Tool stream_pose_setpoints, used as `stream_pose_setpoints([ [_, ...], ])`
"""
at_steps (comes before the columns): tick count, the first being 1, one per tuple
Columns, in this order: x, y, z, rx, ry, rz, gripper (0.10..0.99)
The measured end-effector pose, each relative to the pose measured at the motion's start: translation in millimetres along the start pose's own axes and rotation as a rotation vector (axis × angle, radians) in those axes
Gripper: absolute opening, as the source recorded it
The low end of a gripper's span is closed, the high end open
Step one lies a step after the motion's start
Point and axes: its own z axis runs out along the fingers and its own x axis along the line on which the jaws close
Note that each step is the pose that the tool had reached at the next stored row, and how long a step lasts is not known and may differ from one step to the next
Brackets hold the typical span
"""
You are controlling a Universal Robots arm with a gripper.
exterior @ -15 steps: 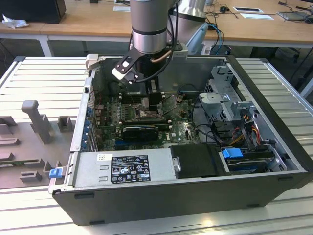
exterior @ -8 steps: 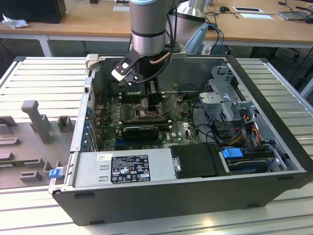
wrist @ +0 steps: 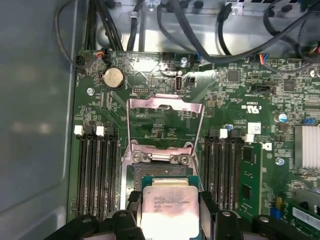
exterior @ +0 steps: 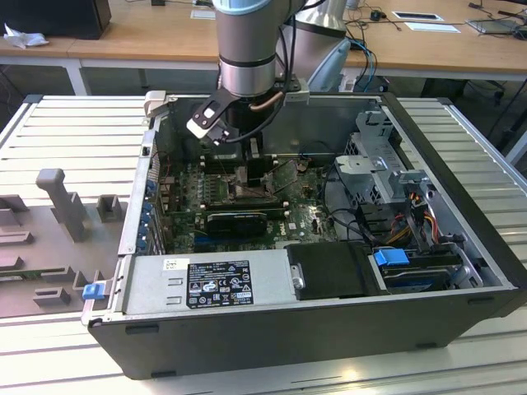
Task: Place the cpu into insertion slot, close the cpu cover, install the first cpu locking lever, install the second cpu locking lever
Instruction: 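Place the cpu into insertion slot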
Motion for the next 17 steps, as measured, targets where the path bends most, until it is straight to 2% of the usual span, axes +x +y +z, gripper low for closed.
stream_pose_setpoints([
  [7, 5.3, -1.9, 15.0, 0.000, -0.0010, 0.012, 0.545],
  [8, 7.2, -2.4, 23.5, 0.000, -0.0009, 0.012, 0.545],
  [9, 7.7, -2.7, 26.2, 0.000, -0.0012, 0.012, 0.545],
  [13, 7.9, -1.8, 31.0, 0.000, -0.0040, 0.049, 0.545],
  [17, 8.0, -1.6, 34.0, 0.000, -0.0045, 0.056, 0.545],
])
